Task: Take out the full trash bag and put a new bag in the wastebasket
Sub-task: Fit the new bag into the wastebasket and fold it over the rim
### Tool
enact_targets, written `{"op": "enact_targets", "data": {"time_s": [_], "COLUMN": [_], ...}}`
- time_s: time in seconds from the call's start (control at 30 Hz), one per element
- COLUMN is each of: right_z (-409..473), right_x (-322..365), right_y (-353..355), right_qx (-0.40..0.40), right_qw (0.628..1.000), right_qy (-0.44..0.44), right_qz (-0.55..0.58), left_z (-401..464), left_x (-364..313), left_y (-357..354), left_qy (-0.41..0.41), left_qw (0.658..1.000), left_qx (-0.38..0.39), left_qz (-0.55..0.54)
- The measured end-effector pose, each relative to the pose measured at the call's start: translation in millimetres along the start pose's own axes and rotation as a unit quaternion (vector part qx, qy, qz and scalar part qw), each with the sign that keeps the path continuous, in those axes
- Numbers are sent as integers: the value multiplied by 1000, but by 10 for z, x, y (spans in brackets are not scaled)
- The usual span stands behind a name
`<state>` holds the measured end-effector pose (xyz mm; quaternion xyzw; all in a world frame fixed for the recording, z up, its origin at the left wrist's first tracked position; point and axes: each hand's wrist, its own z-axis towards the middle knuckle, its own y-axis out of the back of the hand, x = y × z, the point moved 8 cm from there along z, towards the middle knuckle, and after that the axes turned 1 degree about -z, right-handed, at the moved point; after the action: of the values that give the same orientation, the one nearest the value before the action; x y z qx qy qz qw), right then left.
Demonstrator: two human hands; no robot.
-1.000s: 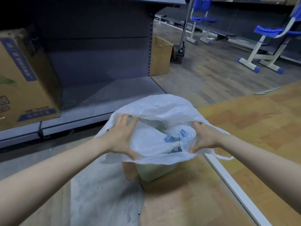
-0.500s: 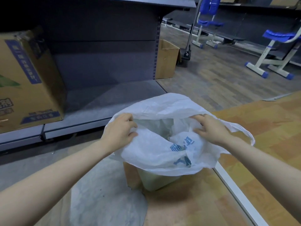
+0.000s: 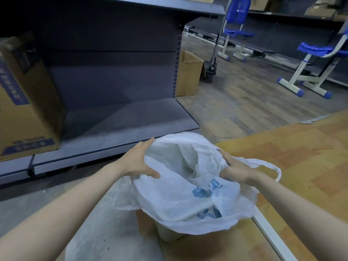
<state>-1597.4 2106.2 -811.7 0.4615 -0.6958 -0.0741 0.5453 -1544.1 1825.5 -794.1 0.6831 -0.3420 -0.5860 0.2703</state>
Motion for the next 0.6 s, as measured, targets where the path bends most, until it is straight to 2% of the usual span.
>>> {"op": "enact_targets", "data": {"time_s": [0.07,0.1,0.23,0.3,0.33,0.4,0.47,0.5,0.53,0.6], "right_z": [-94,-125,-241,-313,-339,-352,-427,-440,-453,-366], "right_x": [-96,-132,-140,-75,13,241,560,648,736,819], "right_y": [-65,-79,-86,-80,-40,174,287,280,224,68], "right_qx": [28,32,74,96,76,-58,-215,-251,-264,-216], "right_qw": [992,990,990,986,981,938,866,842,821,808], "right_qy": [-50,-63,-110,-126,-113,-35,90,143,204,243], "right_qz": [113,124,38,-61,-140,-340,-442,-456,-464,-491], "left_z": [20,38,100,115,100,-12,-210,-334,-431,-578], "left_x": [10,27,59,59,67,-77,-445,-645,-796,-946], "left_y": [4,11,28,2,8,139,247,230,145,-181], "left_qy": [-12,-14,-8,-4,8,-12,-139,-209,-266,-307], "left_qw": [1000,999,996,996,997,986,933,911,898,903], "left_qx": [-13,-23,-57,-58,-67,-140,-245,-258,-235,-95], "left_qz": [-25,-35,-69,-61,-44,87,225,246,260,286]}}
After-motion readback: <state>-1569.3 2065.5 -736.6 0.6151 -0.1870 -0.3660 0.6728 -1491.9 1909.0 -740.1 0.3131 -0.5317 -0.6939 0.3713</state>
